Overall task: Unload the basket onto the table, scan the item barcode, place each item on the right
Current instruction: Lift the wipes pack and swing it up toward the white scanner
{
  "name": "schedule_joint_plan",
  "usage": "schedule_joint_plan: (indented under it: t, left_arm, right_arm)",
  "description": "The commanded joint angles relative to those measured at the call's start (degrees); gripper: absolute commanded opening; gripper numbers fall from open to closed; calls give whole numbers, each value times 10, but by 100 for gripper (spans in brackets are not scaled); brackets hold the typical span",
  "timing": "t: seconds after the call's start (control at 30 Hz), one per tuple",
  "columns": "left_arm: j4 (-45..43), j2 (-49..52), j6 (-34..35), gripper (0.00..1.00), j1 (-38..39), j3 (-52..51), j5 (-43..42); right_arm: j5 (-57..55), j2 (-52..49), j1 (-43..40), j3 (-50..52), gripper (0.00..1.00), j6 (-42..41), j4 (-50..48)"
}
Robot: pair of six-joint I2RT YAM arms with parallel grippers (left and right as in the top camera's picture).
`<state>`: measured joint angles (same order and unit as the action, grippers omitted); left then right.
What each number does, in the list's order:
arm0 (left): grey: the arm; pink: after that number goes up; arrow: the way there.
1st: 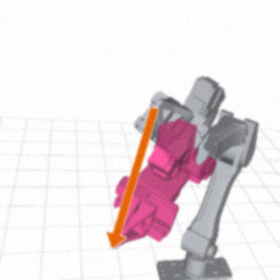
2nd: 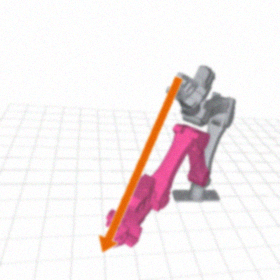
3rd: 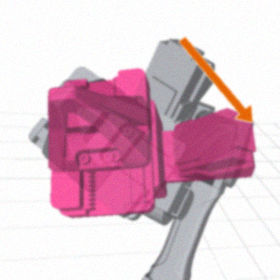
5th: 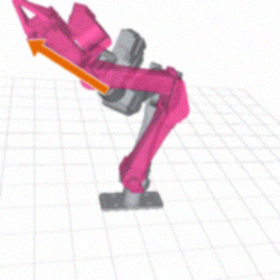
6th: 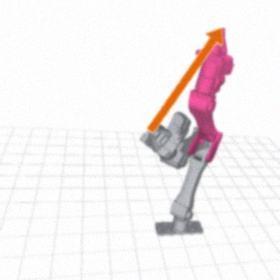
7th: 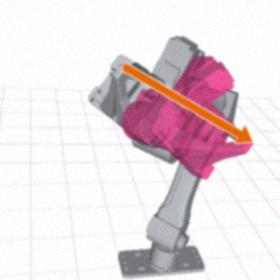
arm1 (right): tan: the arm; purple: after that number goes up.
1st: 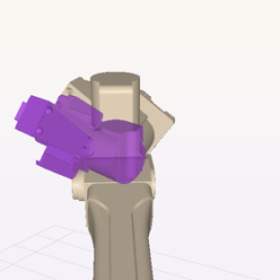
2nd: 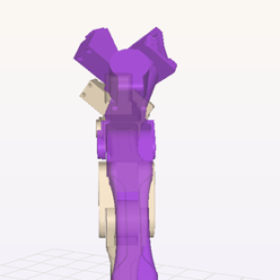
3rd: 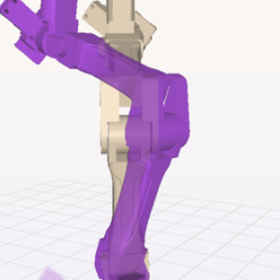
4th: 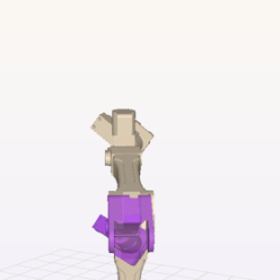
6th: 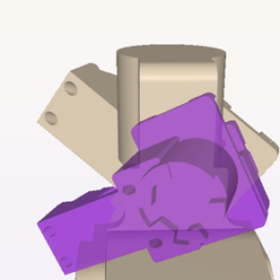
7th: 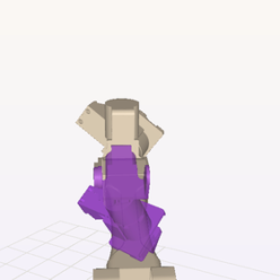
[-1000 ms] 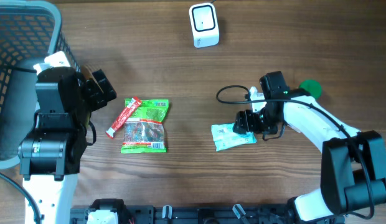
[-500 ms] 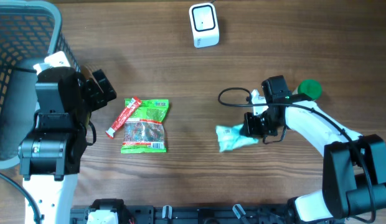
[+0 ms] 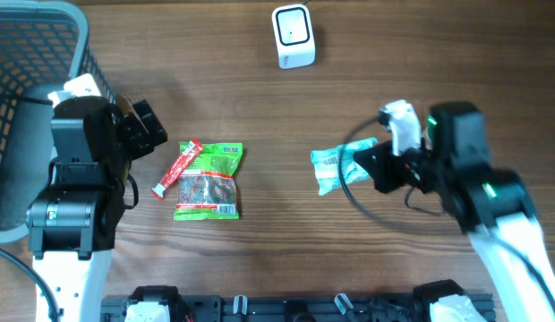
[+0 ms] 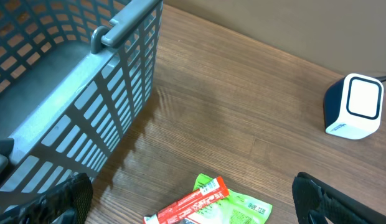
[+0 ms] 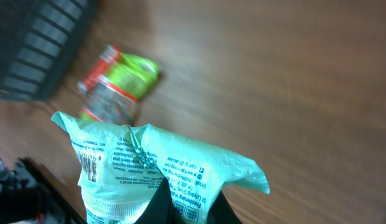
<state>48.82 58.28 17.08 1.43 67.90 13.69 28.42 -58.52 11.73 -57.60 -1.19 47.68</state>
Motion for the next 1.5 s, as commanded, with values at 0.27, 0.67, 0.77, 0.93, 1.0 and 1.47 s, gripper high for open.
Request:
schedule_joint_plan:
  t: [0.27, 0.67, 0.77, 0.93, 1.0, 1.47]
  left_arm:
    - [-2, 0, -3, 100, -3, 8, 5]
    - [-2, 0, -3, 100, -3, 8, 5]
    - [-2, 0, -3, 100, -3, 8, 5]
    - [-2, 0, -3, 100, -3, 8, 5]
    - [-2, 0, -3, 100, -3, 8, 5]
    - [-2, 0, -3, 100, -3, 8, 5]
  right_arm:
    - [28, 139, 2, -12, 4, 7, 1]
    - [-5, 61, 2, 17, 4, -38, 10]
    - [-8, -3, 4, 41, 4, -42, -4]
    - [-24, -110, 6, 43, 4, -54, -61]
    - [-49, -138, 7, 32, 4, -76, -81]
    - [-252, -406, 16, -573, 4, -73, 248]
